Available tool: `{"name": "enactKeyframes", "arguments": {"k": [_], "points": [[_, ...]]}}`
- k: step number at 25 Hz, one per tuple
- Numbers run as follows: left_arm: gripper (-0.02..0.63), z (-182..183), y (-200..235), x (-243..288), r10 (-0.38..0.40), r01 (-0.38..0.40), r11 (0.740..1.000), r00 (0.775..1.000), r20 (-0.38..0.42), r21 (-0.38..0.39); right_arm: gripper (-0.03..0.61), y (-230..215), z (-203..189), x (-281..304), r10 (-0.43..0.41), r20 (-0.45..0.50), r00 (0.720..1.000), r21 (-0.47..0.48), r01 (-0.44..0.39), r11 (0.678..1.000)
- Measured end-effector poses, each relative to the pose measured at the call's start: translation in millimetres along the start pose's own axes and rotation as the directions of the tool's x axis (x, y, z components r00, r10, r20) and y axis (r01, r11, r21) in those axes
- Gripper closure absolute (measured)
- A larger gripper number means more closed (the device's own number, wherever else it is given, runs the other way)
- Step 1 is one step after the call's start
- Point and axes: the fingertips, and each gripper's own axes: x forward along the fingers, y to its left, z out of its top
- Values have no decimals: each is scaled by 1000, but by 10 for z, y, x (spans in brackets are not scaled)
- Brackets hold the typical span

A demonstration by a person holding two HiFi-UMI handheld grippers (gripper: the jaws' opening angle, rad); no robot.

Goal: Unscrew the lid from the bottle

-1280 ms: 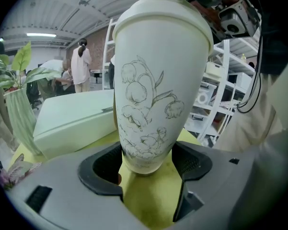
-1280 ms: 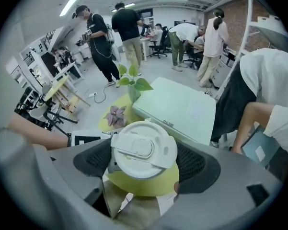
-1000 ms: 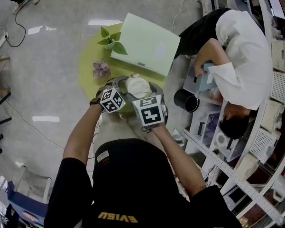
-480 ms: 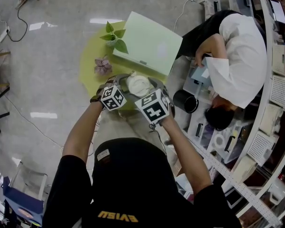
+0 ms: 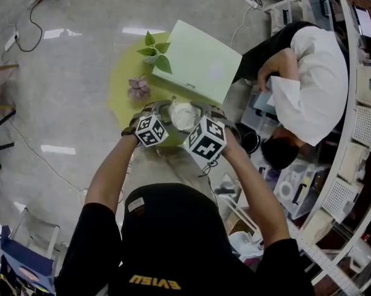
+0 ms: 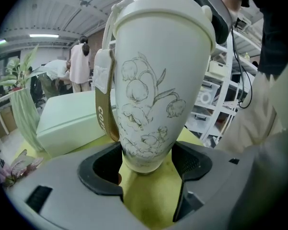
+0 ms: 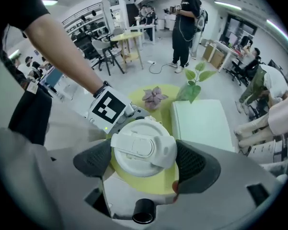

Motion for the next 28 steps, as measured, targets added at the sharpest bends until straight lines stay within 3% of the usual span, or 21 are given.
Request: {"name": "enactKeyframes", "arguments": {"k": [11,14,19,23,28], "points": [[276,6,-18,1,23,-24,999,999,-34,-23,158,42,-11,-5,18,-27,999,-171,-23,985],[278,3,9,-49,79,-80,997,995,-63,-13,158,45,-5,-15,34,-2,999,-224,-34,974],[282,-104,26,-430,165,-169,980,985,-55,-101,158,41,-21,-7,40,-13,999,-284,-42,958],[285,35,-54,-973,223,-221,968,975,5,-121,160,74,-18,-61,17,26,1000,-268,-10,963],[299,202,-87,-1645,315,-300,935,947,57,-187,160,75,22,-228,-8,109,994,-157,25,987]]}}
